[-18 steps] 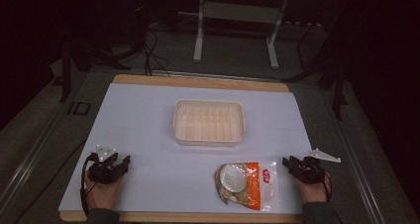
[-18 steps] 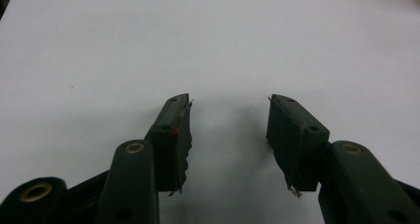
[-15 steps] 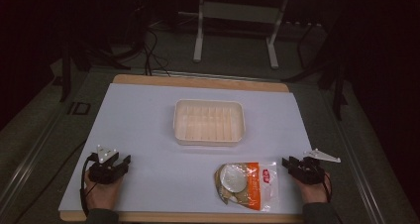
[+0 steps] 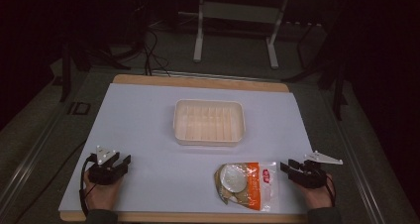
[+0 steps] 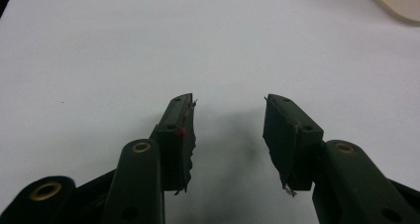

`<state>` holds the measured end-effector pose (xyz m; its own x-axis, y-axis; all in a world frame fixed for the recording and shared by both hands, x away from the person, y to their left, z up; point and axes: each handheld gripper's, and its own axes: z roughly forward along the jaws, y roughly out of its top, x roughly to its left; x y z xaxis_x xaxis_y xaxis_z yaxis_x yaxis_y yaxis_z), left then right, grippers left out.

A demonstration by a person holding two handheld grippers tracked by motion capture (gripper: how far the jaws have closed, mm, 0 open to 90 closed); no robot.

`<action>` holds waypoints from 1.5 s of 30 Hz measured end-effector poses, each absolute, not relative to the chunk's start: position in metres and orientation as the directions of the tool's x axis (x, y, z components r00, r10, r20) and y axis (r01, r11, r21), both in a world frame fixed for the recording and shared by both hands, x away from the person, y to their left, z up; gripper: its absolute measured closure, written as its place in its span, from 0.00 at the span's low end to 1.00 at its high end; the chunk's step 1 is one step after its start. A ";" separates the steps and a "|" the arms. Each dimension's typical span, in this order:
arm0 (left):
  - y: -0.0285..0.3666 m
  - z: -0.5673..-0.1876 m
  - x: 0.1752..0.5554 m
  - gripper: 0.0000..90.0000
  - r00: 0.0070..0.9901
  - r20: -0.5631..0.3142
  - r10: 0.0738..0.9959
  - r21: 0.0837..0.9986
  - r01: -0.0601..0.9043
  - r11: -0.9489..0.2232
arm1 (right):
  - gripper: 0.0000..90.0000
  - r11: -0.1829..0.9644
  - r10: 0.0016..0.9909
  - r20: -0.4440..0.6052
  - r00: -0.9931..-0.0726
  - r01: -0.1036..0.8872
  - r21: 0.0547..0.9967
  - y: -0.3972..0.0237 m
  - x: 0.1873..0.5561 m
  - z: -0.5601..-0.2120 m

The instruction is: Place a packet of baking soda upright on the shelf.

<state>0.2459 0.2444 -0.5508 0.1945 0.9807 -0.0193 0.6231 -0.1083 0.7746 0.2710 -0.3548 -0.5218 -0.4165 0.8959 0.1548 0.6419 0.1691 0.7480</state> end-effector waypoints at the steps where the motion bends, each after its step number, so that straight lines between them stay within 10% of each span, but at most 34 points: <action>1: 0.244 -0.551 0.246 0.61 0.193 -0.017 0.981 0.773 0.625 -0.110 | 0.60 0.167 0.892 0.164 -0.420 0.646 0.745 -0.354 0.270 -0.521; 27: 0.241 -0.551 0.246 0.58 0.190 0.008 0.982 0.768 0.628 -0.128 | 0.48 0.165 0.811 0.313 -0.495 0.706 0.689 -0.341 0.256 -0.539; 45: 0.241 -0.551 0.247 0.57 0.187 0.012 0.982 0.766 0.629 -0.129 | 0.60 0.149 0.767 0.386 -0.513 0.727 0.671 -0.342 0.255 -0.544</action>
<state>0.2467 0.2408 -0.5514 0.1868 0.9823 0.0117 0.6292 -0.1287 0.7665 0.2548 -0.3420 -0.5438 -0.5133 0.7666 0.3858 0.7267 0.1492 0.6705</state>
